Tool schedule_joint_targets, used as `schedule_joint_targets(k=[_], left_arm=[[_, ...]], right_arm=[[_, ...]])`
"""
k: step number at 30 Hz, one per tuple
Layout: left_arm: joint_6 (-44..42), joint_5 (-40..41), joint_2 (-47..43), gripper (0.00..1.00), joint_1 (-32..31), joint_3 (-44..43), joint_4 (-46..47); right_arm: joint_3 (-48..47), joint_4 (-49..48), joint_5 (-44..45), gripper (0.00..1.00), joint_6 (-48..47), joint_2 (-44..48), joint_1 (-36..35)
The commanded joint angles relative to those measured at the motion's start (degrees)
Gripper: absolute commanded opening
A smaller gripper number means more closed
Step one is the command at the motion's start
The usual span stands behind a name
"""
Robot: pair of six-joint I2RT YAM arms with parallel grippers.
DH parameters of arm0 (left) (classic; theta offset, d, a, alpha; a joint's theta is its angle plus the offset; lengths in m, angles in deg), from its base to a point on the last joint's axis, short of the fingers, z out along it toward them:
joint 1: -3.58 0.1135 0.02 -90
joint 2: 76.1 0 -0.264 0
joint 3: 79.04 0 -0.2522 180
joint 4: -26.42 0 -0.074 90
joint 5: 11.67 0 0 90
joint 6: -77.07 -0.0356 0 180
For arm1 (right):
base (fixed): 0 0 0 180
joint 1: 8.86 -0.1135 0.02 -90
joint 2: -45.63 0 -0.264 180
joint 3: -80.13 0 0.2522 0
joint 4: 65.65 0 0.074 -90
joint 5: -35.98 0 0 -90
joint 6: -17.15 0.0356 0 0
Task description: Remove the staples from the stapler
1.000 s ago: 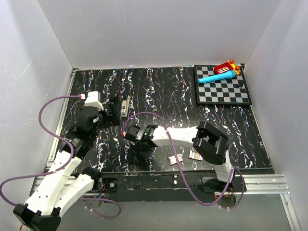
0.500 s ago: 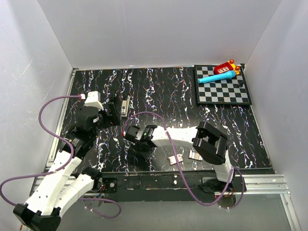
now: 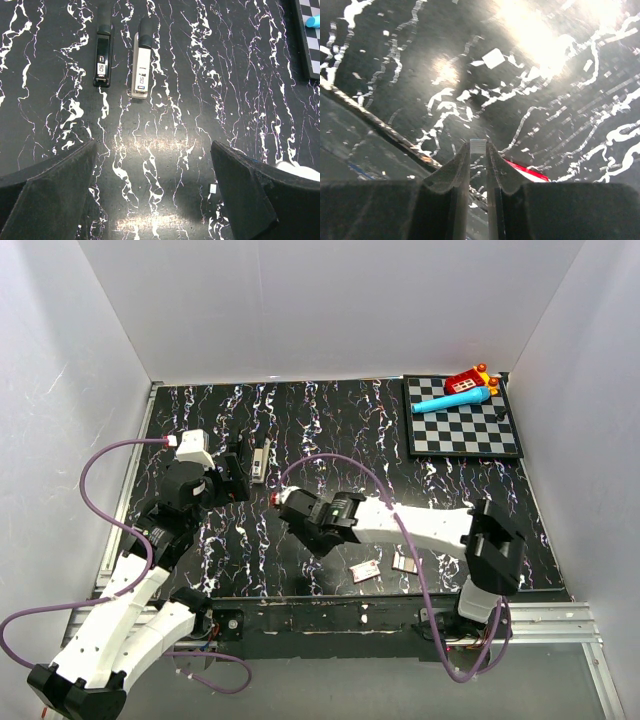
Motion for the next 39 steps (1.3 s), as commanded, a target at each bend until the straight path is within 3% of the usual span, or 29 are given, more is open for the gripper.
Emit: schedule_joint_targets(k=[1, 14, 39], left_arm=[[-0.5, 0.2, -0.8, 0.98, -0.2, 0.5, 0.1], [-0.4, -0.2, -0.6, 0.98, -0.2, 0.5, 0.1], [-0.2, -0.9, 0.1, 0.98, -0.2, 0.6, 0.1]], right_arm=[[5.5, 2.7, 4.9, 0.18, 3.8, 5.7, 2.7], [22.7, 3.2, 4.7, 0.17, 13.6, 19.5, 14.7], [38.9, 5.2, 8.1, 0.17, 28.8, 34.1, 24.5]])
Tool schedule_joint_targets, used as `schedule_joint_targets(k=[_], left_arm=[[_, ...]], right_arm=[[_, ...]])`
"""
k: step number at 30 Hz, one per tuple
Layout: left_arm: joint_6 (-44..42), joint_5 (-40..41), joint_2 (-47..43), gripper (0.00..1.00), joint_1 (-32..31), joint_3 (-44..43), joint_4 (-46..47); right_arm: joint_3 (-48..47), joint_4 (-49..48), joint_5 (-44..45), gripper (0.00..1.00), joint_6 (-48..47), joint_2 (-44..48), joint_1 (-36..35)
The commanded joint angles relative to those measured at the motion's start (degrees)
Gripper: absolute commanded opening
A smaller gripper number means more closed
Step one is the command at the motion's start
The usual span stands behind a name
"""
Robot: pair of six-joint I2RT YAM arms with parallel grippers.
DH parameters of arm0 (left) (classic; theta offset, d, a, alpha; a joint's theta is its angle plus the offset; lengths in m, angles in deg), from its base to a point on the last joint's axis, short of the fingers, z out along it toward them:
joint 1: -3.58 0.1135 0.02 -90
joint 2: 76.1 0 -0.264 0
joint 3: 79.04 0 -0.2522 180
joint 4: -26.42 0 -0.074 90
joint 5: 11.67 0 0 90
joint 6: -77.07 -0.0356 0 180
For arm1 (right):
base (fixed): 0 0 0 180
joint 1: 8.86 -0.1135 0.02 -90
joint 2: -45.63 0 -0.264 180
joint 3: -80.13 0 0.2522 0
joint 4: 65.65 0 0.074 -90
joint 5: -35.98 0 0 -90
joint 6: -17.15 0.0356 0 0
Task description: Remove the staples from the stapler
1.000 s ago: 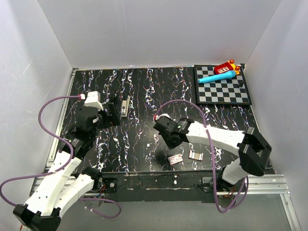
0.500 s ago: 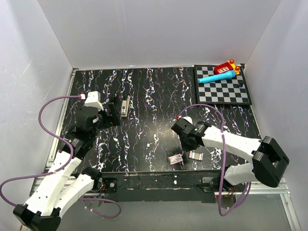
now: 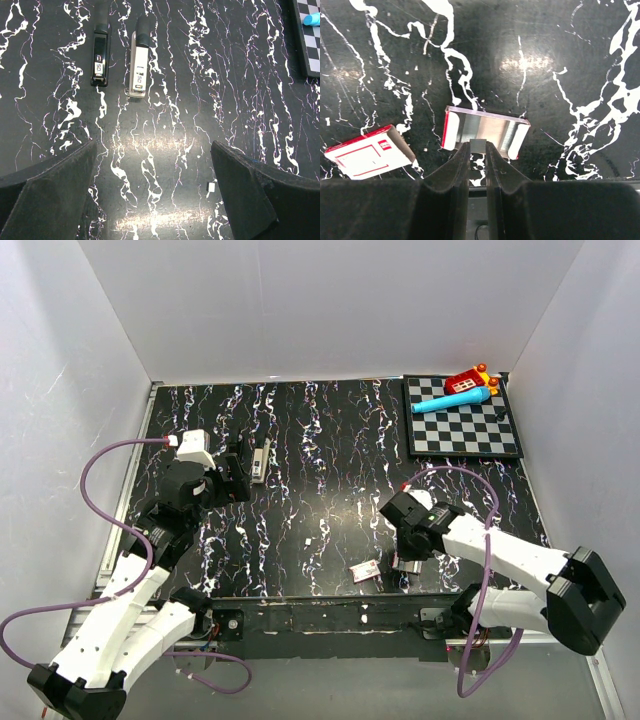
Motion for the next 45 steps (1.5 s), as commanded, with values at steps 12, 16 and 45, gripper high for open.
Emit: schedule_joint_targets(k=[12, 16, 45], left_arm=[[-0.2, -0.3, 0.3, 0.98, -0.3, 0.6, 0.1], [-0.3, -0.3, 0.3, 0.98, -0.2, 0.6, 0.1], [-0.3, -0.2, 0.1, 0.98, -0.2, 0.8, -0.1]], right_arm=[[3.7, -1.7, 0.4, 0.18, 3.2, 2.1, 3.2], [3.9, -2.2, 0.3, 0.19, 3.3, 1.6, 3.5], [5.1, -4.1, -0.2, 0.34, 3.9, 1.1, 4.1]])
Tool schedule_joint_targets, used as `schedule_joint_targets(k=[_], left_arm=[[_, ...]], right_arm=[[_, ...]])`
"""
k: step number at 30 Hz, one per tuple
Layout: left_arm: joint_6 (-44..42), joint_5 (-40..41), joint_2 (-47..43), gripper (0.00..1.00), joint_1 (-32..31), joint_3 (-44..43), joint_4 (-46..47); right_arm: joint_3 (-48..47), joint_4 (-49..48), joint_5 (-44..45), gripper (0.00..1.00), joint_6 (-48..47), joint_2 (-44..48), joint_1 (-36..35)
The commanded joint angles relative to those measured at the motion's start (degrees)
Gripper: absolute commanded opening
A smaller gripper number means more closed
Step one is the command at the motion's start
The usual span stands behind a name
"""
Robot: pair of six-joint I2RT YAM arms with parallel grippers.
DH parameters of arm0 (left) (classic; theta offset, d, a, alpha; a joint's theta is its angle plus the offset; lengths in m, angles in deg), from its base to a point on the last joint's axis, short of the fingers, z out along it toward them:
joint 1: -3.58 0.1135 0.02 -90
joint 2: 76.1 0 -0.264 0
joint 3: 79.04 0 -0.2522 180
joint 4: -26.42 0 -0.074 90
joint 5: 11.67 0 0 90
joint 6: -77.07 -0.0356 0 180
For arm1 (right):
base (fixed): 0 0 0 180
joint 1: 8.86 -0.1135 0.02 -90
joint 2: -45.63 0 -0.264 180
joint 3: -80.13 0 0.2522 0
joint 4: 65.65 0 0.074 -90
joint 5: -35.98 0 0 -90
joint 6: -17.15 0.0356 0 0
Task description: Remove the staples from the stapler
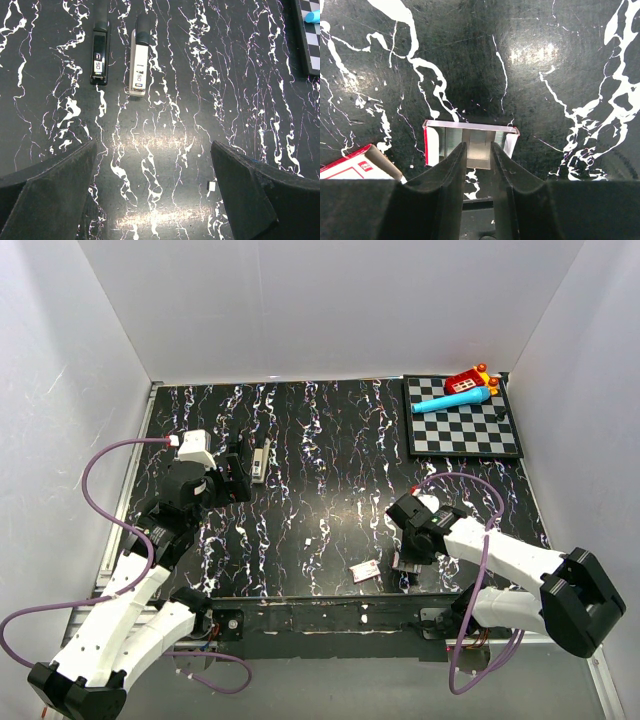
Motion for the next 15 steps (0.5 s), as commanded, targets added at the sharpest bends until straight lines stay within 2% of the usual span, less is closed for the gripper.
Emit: schedule_joint_targets(k=[1, 10, 15], left_arm=[[-0.3, 0.0, -0.3, 0.98, -0.2, 0.7, -0.1], [-0.3, -0.1, -0.2, 0.98, -0.2, 0.6, -0.1], [-0.3, 0.2, -0.5, 0.98, -0.2, 0.6, -0.1]], right_arm=[[0.1, -0.5, 0.6, 0.34, 0.8, 0.0, 0.4], [-5.5, 3.0, 2.3, 0.38, -1.9, 2.4, 0.3], [-8.6, 2.1, -1.1, 0.38, -3.8, 2.8, 0.2]])
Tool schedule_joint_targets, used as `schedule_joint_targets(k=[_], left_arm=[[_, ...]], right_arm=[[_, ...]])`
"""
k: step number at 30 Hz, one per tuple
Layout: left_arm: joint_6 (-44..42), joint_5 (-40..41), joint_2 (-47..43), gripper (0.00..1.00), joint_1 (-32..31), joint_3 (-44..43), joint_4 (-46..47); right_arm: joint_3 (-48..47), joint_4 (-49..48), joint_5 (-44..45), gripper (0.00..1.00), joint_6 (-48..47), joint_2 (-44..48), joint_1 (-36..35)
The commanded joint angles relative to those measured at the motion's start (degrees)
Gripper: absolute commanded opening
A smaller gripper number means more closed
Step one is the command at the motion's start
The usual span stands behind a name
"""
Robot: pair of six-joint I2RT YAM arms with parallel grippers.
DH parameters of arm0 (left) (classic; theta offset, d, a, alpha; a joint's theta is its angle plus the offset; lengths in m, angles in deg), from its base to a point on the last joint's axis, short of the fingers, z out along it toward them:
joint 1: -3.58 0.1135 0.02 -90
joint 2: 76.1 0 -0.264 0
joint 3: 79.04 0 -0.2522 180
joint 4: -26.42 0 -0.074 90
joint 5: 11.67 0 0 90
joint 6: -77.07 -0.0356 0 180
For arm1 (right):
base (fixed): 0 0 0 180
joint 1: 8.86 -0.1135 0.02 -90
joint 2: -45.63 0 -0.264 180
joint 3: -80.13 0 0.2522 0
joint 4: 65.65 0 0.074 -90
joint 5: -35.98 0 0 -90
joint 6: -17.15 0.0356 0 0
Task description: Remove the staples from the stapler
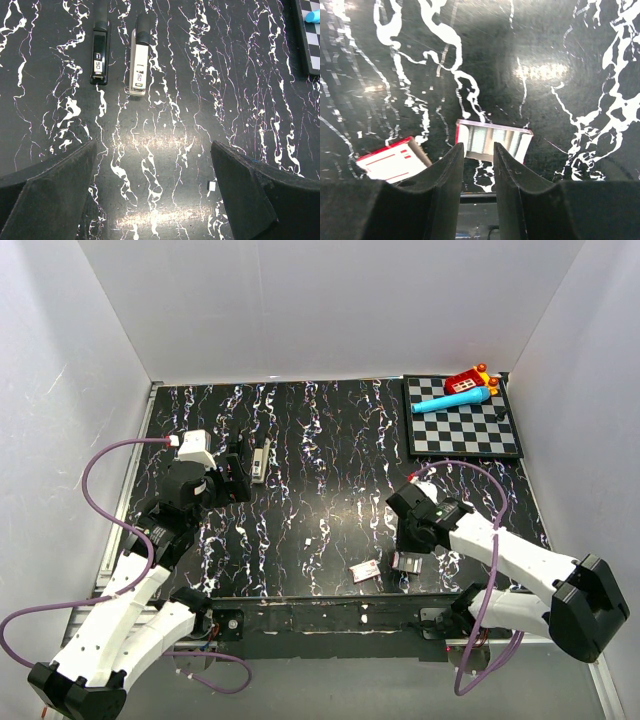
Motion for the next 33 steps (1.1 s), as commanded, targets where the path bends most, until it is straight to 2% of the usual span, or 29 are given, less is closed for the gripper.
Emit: schedule_joint_targets(k=[1, 6, 9, 15, 33], left_arm=[[-0.3, 0.2, -0.5, 0.98, -0.3, 0.5, -0.1], [-0.4, 0.1, -0.3, 0.98, -0.2, 0.5, -0.1], [-0.4, 0.1, -0.3, 0.98, -0.3, 0.4, -0.1], [-0.4, -0.1, -0.6, 0.98, -0.2, 0.5, -0.2], [-0.4, -0.1, -1.7, 0.98, -0.2, 0.6, 0.1]], right_arm=[[-4.3, -0.5, -2.4, 0.39, -2.5, 1.0, 0.2], [-6.8, -4.4, -8.4, 0.40, -3.1, -2.5, 0.0], [-8.7, -6.9, -11.2, 0.44, -2.5, -5.8, -1.5], [-13.7, -9.6, -11.3, 0.50, -0.2, -12.5, -5.6], [-33.0, -9.7, -13.3, 0.54, 5.6, -34.0, -12.3]])
